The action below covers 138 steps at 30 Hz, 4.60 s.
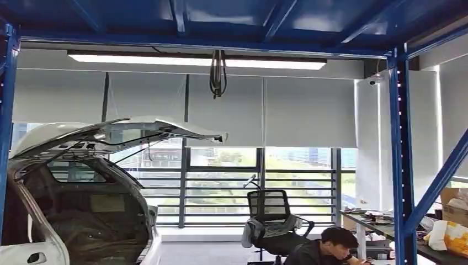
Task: Take the parts from the cabinet and place them on the table.
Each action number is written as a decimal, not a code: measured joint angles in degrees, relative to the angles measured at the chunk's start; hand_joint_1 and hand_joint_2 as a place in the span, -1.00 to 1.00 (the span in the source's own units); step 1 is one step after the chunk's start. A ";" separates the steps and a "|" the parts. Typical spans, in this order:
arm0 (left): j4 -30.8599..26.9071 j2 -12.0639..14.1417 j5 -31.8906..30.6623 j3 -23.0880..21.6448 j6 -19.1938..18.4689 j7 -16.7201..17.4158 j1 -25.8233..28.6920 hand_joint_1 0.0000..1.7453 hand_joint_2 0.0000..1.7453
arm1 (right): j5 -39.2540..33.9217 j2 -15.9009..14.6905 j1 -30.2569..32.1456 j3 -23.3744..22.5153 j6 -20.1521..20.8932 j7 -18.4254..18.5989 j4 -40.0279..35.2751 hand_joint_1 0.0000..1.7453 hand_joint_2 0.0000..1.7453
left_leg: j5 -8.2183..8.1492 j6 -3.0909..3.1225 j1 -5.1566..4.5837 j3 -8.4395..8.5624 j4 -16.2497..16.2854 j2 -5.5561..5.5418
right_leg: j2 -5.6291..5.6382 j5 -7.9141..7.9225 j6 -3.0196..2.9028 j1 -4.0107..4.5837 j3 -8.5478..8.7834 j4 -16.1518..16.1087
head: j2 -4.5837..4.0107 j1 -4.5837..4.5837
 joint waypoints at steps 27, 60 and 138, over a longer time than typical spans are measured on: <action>0.00 0.31 0.98 0.24 -0.44 -4.66 -1.29 -1.00 -1.00 | -5.23 9.57 -13.28 14.69 6.34 -0.85 14.62 -1.00 1.00 | 0.00 0.00 0.02 -0.01 0.00 0.01 | 0.01 0.00 0.00 0.00 -0.02 0.01 | 0.00 0.00; 0.24 0.17 2.08 0.83 -1.05 -3.43 -1.28 -1.00 -1.00 | -10.33 9.16 -16.51 30.49 3.98 1.09 16.65 -1.00 1.00 | 0.00 0.00 0.02 -0.01 0.00 0.01 | 0.00 0.00 0.00 0.00 -0.04 0.00 | 0.00 0.00; 0.39 -0.66 2.25 1.16 -0.02 -4.83 -1.29 -1.00 -1.00 | 39.76 5.44 3.05 11.87 -9.22 7.63 -0.20 -1.00 1.00 | -0.01 -0.01 0.02 0.06 0.00 0.02 | 0.01 -0.01 0.00 0.00 -0.01 -0.01 | 0.00 0.00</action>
